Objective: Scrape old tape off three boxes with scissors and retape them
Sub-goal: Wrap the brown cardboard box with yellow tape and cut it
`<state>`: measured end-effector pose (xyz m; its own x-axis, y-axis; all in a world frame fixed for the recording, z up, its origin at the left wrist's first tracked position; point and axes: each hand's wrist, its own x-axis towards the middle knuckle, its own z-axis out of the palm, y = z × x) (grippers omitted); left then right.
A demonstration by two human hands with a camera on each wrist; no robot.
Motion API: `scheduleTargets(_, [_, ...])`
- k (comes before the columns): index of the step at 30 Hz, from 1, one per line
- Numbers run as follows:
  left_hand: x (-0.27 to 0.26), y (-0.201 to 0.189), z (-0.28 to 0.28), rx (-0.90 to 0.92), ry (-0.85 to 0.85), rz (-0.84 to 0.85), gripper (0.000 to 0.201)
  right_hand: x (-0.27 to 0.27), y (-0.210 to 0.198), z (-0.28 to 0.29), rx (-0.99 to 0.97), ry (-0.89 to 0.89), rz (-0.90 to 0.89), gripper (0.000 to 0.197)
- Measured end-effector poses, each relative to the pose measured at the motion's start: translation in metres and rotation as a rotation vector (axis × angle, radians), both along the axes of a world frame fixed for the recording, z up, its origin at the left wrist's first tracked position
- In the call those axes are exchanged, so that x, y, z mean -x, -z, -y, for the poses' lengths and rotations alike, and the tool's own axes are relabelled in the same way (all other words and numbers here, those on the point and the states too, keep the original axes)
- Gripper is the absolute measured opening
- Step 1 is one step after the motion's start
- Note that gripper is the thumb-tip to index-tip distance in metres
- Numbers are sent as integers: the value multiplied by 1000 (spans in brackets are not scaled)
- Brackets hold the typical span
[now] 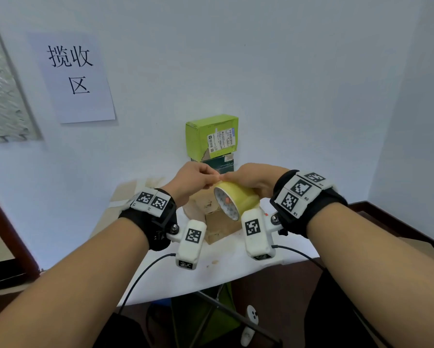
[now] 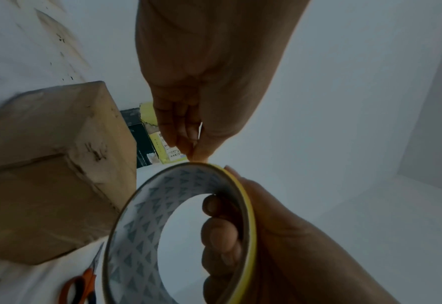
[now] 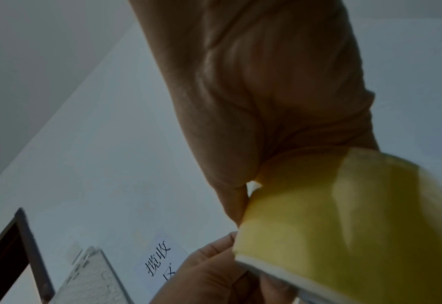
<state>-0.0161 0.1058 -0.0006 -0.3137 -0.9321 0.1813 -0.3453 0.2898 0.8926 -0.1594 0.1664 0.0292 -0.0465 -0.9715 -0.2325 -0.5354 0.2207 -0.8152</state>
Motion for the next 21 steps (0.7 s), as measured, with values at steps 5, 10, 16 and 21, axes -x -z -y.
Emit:
scheduleTargets(5, [-4,-1,4,11,-25,-29,10,-2,13,0,-99,-11,-48,43])
scheduleTargets(10, [-9,9,10,16,-36,-28,4,-7,23,0,-129,2,29,54])
scheduleTargets(16, [-15,29,15,-19,-65,-81,6,3,34,-5,-224,-92,238,46])
scheduleTargets(21, [-12,37,14,36,-86,-69,7,0,39,-4,-231,-77,151,51])
